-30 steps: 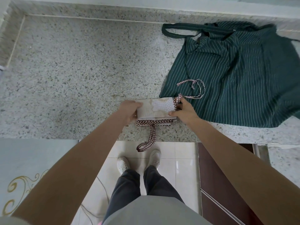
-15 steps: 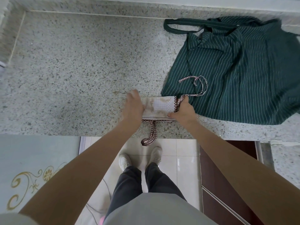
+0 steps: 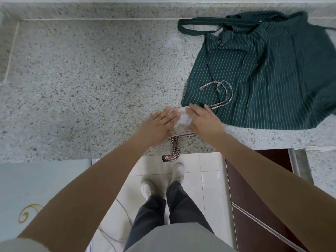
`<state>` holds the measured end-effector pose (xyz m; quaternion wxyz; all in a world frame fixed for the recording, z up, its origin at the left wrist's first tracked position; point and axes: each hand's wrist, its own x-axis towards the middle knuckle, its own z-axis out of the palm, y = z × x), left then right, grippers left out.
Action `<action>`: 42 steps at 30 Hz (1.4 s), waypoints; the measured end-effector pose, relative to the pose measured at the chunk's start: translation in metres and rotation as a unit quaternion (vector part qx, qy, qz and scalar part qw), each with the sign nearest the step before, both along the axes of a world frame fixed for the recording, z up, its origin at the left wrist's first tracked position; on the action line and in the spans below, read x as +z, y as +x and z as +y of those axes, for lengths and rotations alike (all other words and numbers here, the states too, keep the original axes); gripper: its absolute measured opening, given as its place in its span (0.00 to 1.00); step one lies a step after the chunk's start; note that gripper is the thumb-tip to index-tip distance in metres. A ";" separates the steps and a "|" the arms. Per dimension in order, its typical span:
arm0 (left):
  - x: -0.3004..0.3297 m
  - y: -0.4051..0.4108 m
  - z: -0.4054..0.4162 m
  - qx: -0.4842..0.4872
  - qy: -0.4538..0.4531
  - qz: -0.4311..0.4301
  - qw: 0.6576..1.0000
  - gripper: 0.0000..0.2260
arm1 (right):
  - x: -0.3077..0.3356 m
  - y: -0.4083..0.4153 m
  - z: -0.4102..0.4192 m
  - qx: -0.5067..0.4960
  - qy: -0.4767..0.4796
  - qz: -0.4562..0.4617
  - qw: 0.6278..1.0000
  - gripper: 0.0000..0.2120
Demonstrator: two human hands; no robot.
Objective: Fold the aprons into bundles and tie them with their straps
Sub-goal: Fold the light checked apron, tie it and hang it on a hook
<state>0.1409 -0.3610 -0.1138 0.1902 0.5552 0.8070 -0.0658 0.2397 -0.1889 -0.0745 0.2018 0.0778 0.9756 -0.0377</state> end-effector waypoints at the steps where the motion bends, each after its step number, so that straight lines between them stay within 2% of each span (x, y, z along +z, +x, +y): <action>1: -0.001 -0.002 -0.002 0.001 0.015 0.005 1.000 0.29 | 0.001 0.000 0.003 -0.021 -0.003 -0.028 0.999 0.34; 5: -0.002 -0.007 -0.010 0.028 0.045 -0.002 0.999 0.33 | 0.005 0.001 0.008 -0.047 0.015 -0.070 0.996 0.35; 9: 0.002 -0.010 -0.011 0.052 0.036 -0.037 0.997 0.31 | 0.012 -0.005 -0.011 -0.017 0.039 0.018 0.999 0.32; 11: 0.004 -0.012 -0.010 0.047 0.025 -0.045 0.998 0.31 | 0.016 -0.014 -0.021 -0.035 -0.031 0.033 0.998 0.28; 14: 0.005 -0.014 -0.009 0.040 0.023 -0.053 0.998 0.31 | 0.017 -0.022 -0.029 -0.092 -0.143 -0.018 0.985 0.29; 17: 0.008 -0.017 -0.010 0.047 0.022 -0.083 0.995 0.32 | 0.008 -0.020 -0.031 -0.115 -0.148 -0.051 0.981 0.37; 19: 0.015 -0.019 -0.011 0.124 0.040 -0.116 0.985 0.37 | 0.004 -0.018 -0.031 -0.117 -0.138 -0.054 0.982 0.39; 22: 0.025 -0.016 -0.011 0.329 0.095 -0.117 0.932 0.43 | 0.005 -0.022 -0.032 -0.120 -0.126 -0.063 0.983 0.42; 24: 0.029 -0.010 -0.009 0.437 0.101 -0.165 0.879 0.37 | 0.008 -0.025 -0.033 -0.117 -0.121 -0.069 0.983 0.44; 25: 0.030 -0.007 -0.007 0.460 0.101 -0.209 0.857 0.31 | 0.010 -0.026 -0.034 -0.114 -0.120 -0.069 0.984 0.44; 28: 0.033 -0.002 -0.005 0.467 0.109 -0.312 0.820 0.14 | 0.011 -0.026 -0.035 -0.110 -0.122 -0.073 0.984 0.44; 30: 0.035 -0.004 -0.004 0.488 0.115 -0.356 0.789 0.11 | 0.011 -0.025 -0.036 -0.111 -0.122 -0.078 0.983 0.44; 34: 0.042 -0.001 0.005 0.494 0.131 -0.426 0.746 0.13 | 0.012 -0.032 -0.035 -0.134 -0.153 -0.095 0.975 0.44; 39: 0.052 0.009 0.022 0.457 0.191 -0.392 0.775 0.21 | 0.008 -0.033 -0.033 -0.125 -0.176 -0.084 0.973 0.45; 41: 0.053 0.014 0.030 0.448 0.205 -0.363 0.791 0.22 | 0.008 -0.029 -0.024 -0.140 -0.281 -0.072 0.947 0.40; 42: 0.054 0.016 0.034 0.442 0.210 -0.358 0.795 0.23 | 0.009 -0.027 -0.017 -0.181 -0.381 -0.063 0.904 0.36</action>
